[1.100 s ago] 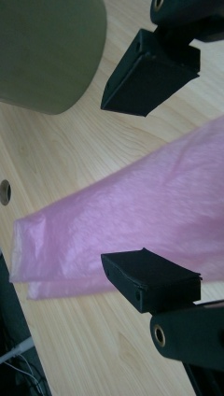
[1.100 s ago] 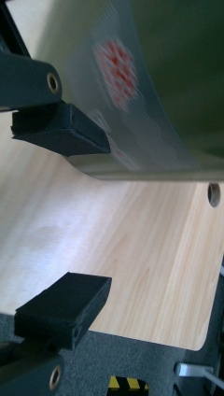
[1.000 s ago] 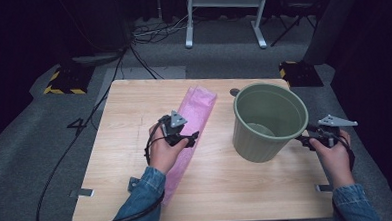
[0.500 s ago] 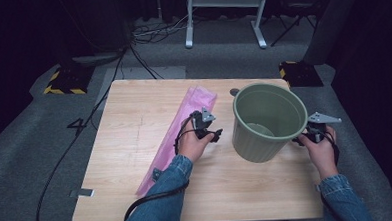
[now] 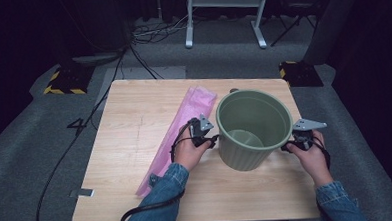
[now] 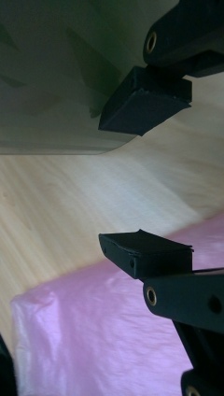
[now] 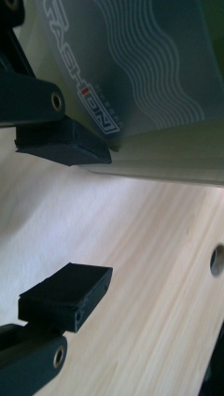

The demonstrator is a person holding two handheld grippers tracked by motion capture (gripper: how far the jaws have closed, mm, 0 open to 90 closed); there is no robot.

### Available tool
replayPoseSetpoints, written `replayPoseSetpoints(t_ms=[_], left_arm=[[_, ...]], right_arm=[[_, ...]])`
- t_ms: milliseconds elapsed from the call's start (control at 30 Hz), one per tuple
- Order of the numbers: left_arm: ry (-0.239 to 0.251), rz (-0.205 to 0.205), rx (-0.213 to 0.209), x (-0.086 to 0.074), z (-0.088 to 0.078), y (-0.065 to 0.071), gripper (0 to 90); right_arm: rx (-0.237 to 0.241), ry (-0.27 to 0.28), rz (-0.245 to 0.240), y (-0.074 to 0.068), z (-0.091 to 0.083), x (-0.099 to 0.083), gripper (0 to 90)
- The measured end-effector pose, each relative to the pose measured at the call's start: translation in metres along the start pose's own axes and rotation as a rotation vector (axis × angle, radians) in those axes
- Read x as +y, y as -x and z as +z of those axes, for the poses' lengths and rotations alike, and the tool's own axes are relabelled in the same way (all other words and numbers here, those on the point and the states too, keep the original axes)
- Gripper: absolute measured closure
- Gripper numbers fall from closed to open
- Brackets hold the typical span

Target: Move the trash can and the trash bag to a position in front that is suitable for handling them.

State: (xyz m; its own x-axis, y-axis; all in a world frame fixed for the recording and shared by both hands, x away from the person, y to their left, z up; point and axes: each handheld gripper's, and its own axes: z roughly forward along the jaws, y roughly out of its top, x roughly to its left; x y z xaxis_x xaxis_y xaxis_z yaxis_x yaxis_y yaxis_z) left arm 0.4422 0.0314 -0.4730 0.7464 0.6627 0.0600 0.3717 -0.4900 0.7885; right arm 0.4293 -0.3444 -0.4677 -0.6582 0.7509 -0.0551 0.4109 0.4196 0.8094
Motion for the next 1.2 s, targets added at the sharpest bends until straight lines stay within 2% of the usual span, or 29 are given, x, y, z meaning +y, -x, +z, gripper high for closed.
replayPoseSetpoints(t_ms=[67, 233, 333, 433, 500, 533, 700, 800, 867, 900, 933, 967, 1067, 1100, 1133, 1200], left_arm=[[-0.009, -0.02, -0.015, -0.011, -0.013, 0.001, 38.9], [-0.049, -0.002, 0.004, -0.026, -0.034, 0.006, 37.9], [-0.084, -0.017, 0.038, -0.033, -0.046, 0.011, 36.3], [-0.092, -0.011, 0.069, -0.037, -0.054, 0.015, 36.3], [-0.09, -0.014, 0.086, -0.044, -0.062, 0.017, 36.3], [-0.088, -0.029, 0.074, -0.051, -0.069, 0.017, 36.3], [-0.081, -0.051, 0.066, -0.066, -0.083, 0.019, 37.0], [-0.078, -0.066, 0.054, -0.077, -0.093, 0.015, 26.0], [-0.085, -0.074, 0.054, -0.078, -0.095, 0.013, 24.0], [-0.094, -0.079, 0.06, -0.08, -0.098, 0.009, 23.9], [-0.089, -0.102, 0.107, -0.08, -0.103, 0.003, 18.7], [-0.096, -0.098, 0.129, -0.079, -0.105, -0.001, 16.5], [-0.106, -0.11, 0.148, -0.077, -0.105, -0.008, 16.5], [-0.117, -0.116, 0.165, -0.073, -0.102, -0.015, 16.5], [-0.121, -0.115, 0.172, -0.07, -0.1, -0.018, 16.5], [-0.132, -0.119, 0.177, -0.064, -0.095, -0.023, 16.5]], right_arm=[[0.022, -0.008, -0.017, -0.014, 0.001, 0.0, 38.6], [0.063, -0.029, -0.033, -0.036, 0.004, -0.001, 38.6], [0.089, -0.033, -0.047, -0.049, 0.005, -0.002, 38.6], [0.111, -0.034, -0.048, -0.058, 0.006, -0.004, 38.6], [0.135, -0.034, -0.056, -0.072, 0.007, -0.008, 38.6], [0.146, -0.029, -0.059, -0.076, 0.007, -0.009, 38.6], [0.19, -0.008, -0.053, -0.089, 0.008, -0.013, 38.3], [0.242, 0.024, -0.032, -0.098, 0.009, -0.021, 33.8], [0.256, 0.019, -0.014, -0.097, 0.01, -0.024, 32.5], [0.254, 0.0, -0.005, -0.096, 0.011, -0.027, 33.0], [0.203, -0.018, -0.009, -0.093, 0.008, -0.029, 32.1], [0.19, -0.012, -0.004, -0.091, 0.007, -0.03, 31.7], [0.185, -0.026, 0.009, -0.089, 0.006, -0.031, 31.8], [0.137, -0.071, -0.012, -0.089, 0.007, -0.032, 32.7], [0.106, -0.087, -0.02, -0.089, 0.007, -0.032, 30.2], [0.096, -0.089, -0.005, -0.088, 0.008, -0.033, 29.9]])
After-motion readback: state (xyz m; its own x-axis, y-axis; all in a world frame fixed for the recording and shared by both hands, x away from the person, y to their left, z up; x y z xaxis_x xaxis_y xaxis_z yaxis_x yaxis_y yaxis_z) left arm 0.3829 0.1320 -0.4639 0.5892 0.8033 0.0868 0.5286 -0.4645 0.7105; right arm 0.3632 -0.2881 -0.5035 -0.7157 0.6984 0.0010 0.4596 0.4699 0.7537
